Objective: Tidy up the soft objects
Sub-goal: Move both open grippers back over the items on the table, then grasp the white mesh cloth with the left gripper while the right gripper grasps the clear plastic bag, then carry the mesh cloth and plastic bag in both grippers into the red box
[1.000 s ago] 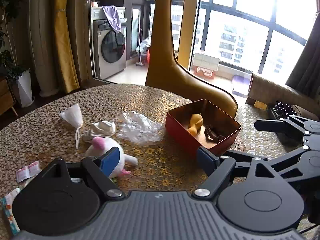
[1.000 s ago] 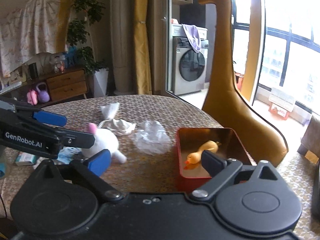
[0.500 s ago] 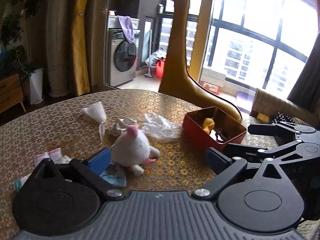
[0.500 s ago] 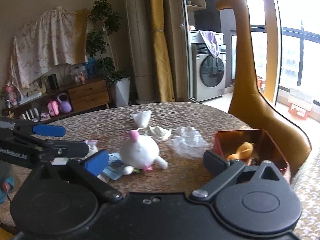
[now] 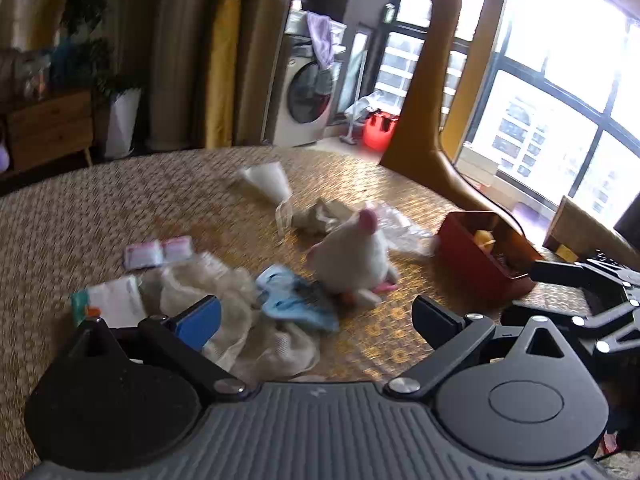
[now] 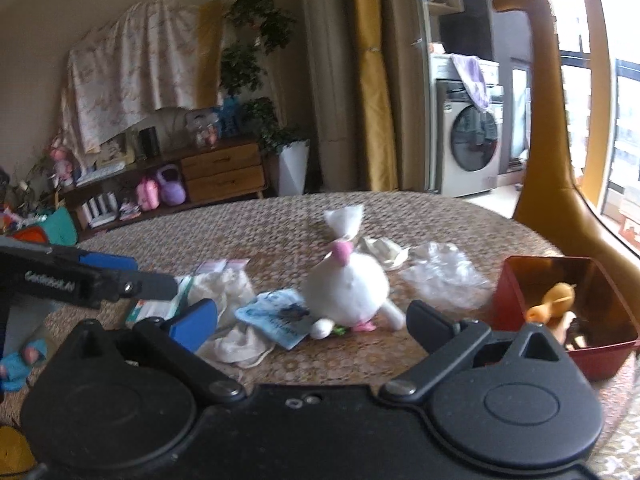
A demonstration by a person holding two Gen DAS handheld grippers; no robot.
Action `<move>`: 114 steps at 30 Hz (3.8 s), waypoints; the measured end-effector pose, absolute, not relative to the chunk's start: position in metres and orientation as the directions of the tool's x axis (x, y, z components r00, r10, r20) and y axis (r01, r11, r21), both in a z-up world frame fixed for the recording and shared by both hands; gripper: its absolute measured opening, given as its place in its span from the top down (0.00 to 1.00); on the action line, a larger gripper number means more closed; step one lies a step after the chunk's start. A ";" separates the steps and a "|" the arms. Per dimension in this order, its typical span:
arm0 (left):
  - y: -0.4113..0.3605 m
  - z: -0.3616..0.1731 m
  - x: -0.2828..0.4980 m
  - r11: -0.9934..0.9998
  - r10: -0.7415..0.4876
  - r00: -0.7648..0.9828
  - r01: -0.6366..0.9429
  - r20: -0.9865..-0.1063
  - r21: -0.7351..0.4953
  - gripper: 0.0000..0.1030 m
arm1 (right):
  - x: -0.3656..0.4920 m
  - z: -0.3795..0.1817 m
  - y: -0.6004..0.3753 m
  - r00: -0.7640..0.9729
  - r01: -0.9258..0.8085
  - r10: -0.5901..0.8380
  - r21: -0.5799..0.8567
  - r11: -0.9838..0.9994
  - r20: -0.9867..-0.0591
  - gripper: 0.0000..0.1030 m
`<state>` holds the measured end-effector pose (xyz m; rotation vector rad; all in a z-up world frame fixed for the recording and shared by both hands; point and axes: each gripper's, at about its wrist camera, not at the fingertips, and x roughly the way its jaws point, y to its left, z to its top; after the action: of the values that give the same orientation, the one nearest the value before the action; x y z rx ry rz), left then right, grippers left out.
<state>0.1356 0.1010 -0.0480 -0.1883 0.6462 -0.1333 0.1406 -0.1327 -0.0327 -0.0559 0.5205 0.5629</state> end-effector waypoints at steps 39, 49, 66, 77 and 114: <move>0.095 -0.164 0.227 0.999 -0.038 0.643 0.019 -0.765 -0.033 0.02 | 0.153 -0.153 -0.001 0.516 -0.690 0.501 0.010 0.724 -0.695 0.34; 0.100 -0.164 0.228 0.999 -0.012 0.645 -0.020 -0.764 -0.033 0.38 | 0.152 -0.155 -0.002 0.536 -0.674 0.481 -0.009 0.739 -0.694 0.59; 0.116 -0.137 0.199 0.995 0.005 0.680 -0.076 -0.733 -0.063 0.84 | 0.146 -0.138 -0.030 0.590 -0.632 0.484 0.002 0.775 -0.646 0.94; 0.106 -0.080 0.171 0.995 -0.010 0.732 -0.063 -0.681 -0.083 0.87 | 0.140 -0.097 -0.083 0.641 -0.588 0.504 0.053 0.807 -0.578 0.95; -0.077 0.019 0.198 0.920 -0.385 0.736 0.352 -0.557 -0.171 0.87 | 0.145 -0.006 -0.267 0.821 -0.371 0.335 0.014 0.928 -0.463 0.95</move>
<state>0.1978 -0.0773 0.0194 -0.0556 0.6236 -0.4051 0.1451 -0.2669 -0.0062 -0.0779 0.4780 0.3765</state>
